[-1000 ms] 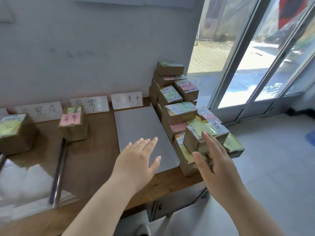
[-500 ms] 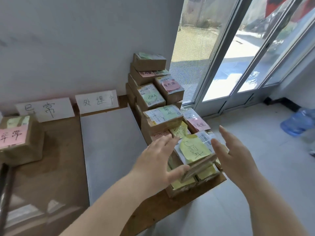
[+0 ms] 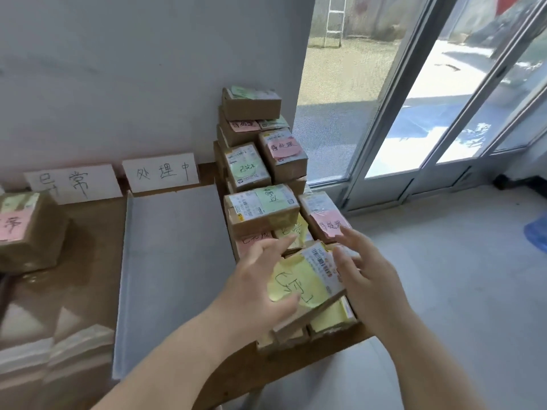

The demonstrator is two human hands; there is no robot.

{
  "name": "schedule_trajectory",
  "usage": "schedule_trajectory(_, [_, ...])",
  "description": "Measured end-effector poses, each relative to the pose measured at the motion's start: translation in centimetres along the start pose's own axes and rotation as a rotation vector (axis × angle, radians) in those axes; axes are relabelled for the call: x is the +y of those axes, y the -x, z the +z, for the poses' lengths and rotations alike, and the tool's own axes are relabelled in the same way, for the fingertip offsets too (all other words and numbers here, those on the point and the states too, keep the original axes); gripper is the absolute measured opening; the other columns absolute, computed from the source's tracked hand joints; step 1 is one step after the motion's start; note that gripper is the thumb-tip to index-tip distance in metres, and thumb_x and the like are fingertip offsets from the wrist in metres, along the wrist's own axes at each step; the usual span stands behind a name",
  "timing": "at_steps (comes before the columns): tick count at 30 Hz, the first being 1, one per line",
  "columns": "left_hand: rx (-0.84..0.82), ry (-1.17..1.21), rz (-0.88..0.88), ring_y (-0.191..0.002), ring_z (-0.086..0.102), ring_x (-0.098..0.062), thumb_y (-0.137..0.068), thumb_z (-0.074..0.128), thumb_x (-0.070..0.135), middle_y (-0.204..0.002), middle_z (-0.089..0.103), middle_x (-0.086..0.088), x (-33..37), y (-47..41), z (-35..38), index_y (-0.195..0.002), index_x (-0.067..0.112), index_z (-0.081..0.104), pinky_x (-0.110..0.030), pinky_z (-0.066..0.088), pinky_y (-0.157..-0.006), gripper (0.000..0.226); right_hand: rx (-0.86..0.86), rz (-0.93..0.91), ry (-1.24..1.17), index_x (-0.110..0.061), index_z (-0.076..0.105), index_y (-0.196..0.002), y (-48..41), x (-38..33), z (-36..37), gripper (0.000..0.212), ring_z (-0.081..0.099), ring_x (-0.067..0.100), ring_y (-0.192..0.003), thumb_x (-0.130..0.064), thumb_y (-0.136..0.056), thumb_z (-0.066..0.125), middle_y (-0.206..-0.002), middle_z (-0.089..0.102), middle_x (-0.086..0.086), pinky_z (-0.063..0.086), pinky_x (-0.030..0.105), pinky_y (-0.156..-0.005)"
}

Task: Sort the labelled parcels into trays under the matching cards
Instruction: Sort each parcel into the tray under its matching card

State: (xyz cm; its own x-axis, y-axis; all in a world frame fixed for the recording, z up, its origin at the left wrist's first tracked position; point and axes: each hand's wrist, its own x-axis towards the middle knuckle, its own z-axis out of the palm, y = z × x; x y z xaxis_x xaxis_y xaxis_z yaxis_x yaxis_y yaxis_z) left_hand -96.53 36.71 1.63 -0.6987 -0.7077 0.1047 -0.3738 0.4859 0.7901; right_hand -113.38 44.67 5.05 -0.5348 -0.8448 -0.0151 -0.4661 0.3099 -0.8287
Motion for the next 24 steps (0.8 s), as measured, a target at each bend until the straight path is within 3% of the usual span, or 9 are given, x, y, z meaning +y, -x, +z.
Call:
schedule_trajectory(2, [0.004, -0.041, -0.030, -0.120, 0.032, 0.007, -0.084, 0.066, 0.037, -0.129, 0.031, 0.025, 0.5, 0.1, 0.7, -0.135, 0.060, 0.022, -0.007, 0.033, -0.093, 0.072, -0.081, -0.028, 0.038, -0.037, 0.045, -0.130, -0.4, 0.1, 0.0, 0.036, 0.055, -0.010, -0.091, -0.032, -0.095, 0.050, -0.105, 0.053, -0.027, 0.053, 0.016, -0.073])
schedule_trajectory(4, [0.018, -0.114, -0.043, -0.122, 0.028, 0.006, -0.086, 0.063, 0.039, -0.130, 0.031, 0.024, 1.0, 0.1, 1.5, -0.135, 0.056, 0.025, -0.008, 0.030, -0.097, 0.064, -0.140, -0.045, 0.087, -0.037, 0.042, -0.136, -0.6, 0.9, -0.2, 0.043, 0.056, -0.002, -0.102, -0.036, -0.094, 0.051, -0.113, 0.053, -0.019, 0.055, 0.031, -0.083])
schedule_trajectory(8, [0.107, -0.254, -0.085, -0.126, 0.028, 0.000, -0.080, 0.049, 0.053, -0.135, 0.037, 0.019, 1.7, 0.1, 2.5, -0.140, 0.040, 0.038, -0.031, 0.032, -0.109, 0.062, -0.208, -0.064, 0.104, -0.037, 0.038, -0.140, -0.8, 2.7, -0.9, 0.048, 0.050, 0.002, -0.112, -0.034, -0.094, 0.052, -0.125, 0.050, -0.016, 0.049, 0.029, -0.092])
schedule_trajectory(11, [0.068, -0.389, -0.192, -0.131, 0.024, -0.003, -0.075, 0.045, 0.065, -0.144, 0.031, 0.019, 2.3, 0.4, 2.4, -0.142, 0.043, 0.032, -0.031, 0.024, -0.112, 0.071, -0.249, -0.063, 0.092, -0.035, 0.037, -0.140, -1.0, 3.7, -1.1, 0.047, 0.052, 0.004, -0.113, -0.033, -0.095, 0.050, -0.133, 0.050, -0.013, 0.049, 0.032, -0.093])
schedule_trajectory(17, [-0.032, -0.636, -0.310, -0.139, 0.017, -0.012, -0.071, 0.050, 0.078, -0.155, 0.012, 0.016, 3.1, 1.3, 2.7, -0.146, 0.048, 0.013, -0.037, 0.018, -0.114, 0.090, -0.333, -0.103, 0.107, -0.035, 0.037, -0.140, -1.1, 4.5, -1.3, 0.043, 0.048, 0.001, -0.101, -0.036, -0.098, 0.044, -0.127, 0.051, -0.016, 0.040, 0.021, -0.077])
schedule_trajectory(20, [0.013, -0.603, -0.303, -0.132, 0.024, -0.011, -0.072, 0.056, 0.071, -0.151, 0.016, 0.016, 3.6, 1.7, 2.9, -0.146, 0.047, 0.014, -0.032, 0.031, -0.108, 0.088, -0.361, -0.103, 0.059, -0.034, 0.035, -0.141, -1.2, 4.9, -1.1, 0.044, 0.049, 0.003, -0.105, -0.037, -0.098, 0.042, -0.134, 0.051, -0.010, 0.041, 0.023, -0.080])
schedule_trajectory(24, [0.202, -0.336, -0.315, -0.125, 0.026, -0.004, -0.073, 0.066, 0.060, -0.142, 0.021, 0.020, 4.4, 2.3, 2.4, -0.143, 0.048, 0.022, -0.030, 0.041, -0.099, 0.084, -0.268, -0.126, -0.070, -0.031, 0.028, -0.145, -1.3, 4.6, -1.2, 0.053, 0.044, 0.003, -0.122, -0.041, -0.096, 0.043, -0.141, 0.041, -0.014, 0.037, 0.023, -0.091])
